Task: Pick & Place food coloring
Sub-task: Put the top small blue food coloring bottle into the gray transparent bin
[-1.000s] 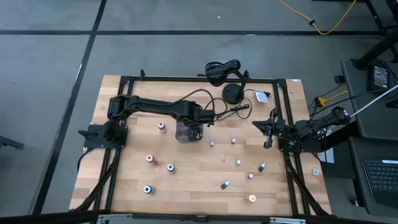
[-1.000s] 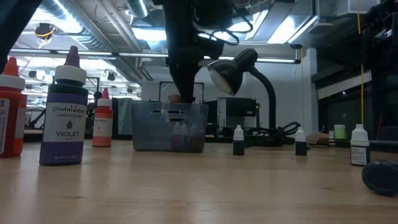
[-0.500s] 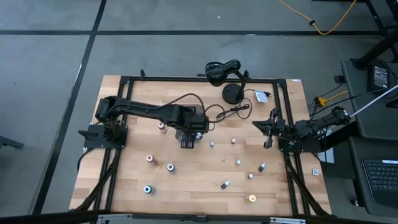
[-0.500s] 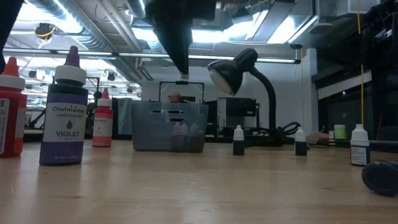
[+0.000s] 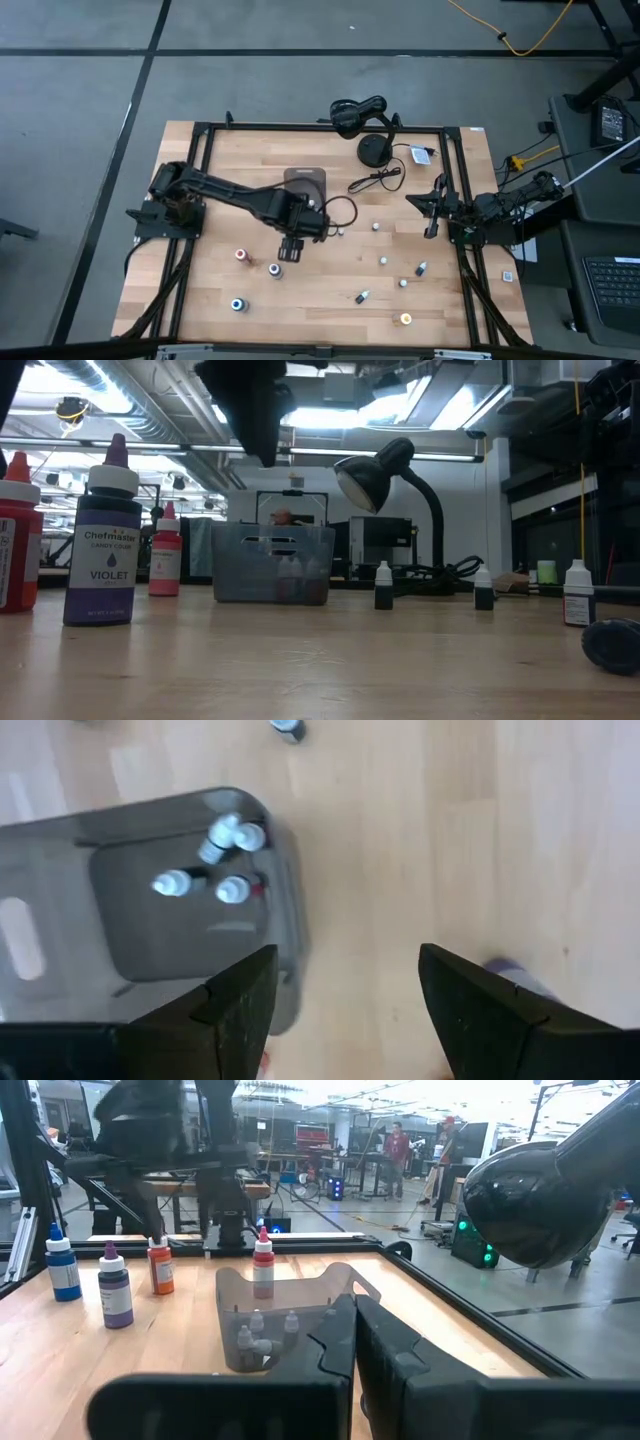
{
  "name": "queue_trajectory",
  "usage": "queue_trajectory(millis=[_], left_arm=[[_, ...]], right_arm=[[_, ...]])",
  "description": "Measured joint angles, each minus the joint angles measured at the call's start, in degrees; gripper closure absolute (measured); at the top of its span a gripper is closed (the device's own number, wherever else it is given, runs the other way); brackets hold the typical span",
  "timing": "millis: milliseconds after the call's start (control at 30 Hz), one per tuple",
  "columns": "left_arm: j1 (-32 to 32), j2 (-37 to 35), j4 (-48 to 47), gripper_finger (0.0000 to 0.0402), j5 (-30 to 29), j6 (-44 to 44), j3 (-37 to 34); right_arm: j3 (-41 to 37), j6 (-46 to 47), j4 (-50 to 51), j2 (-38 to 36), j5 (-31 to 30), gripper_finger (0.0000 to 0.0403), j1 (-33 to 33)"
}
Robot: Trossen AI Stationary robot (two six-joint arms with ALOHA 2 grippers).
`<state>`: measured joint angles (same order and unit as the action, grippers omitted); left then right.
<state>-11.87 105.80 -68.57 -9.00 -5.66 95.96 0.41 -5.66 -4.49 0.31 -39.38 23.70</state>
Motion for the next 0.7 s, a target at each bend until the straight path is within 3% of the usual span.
queue_trajectory(millis=[333,700], left_arm=[[-4.24,0.70,-3.30,0.0164,6.59,-10.57,1.75],[-6.06,0.70,-3.22,0.0164,9.62,-32.08,1.87]], right_arm=[[0.00,0.00,0.01,-0.01,0.00,0.0388,0.00],[0.02,0.00,0.01,0.00,0.00,0.0388,0.00]])
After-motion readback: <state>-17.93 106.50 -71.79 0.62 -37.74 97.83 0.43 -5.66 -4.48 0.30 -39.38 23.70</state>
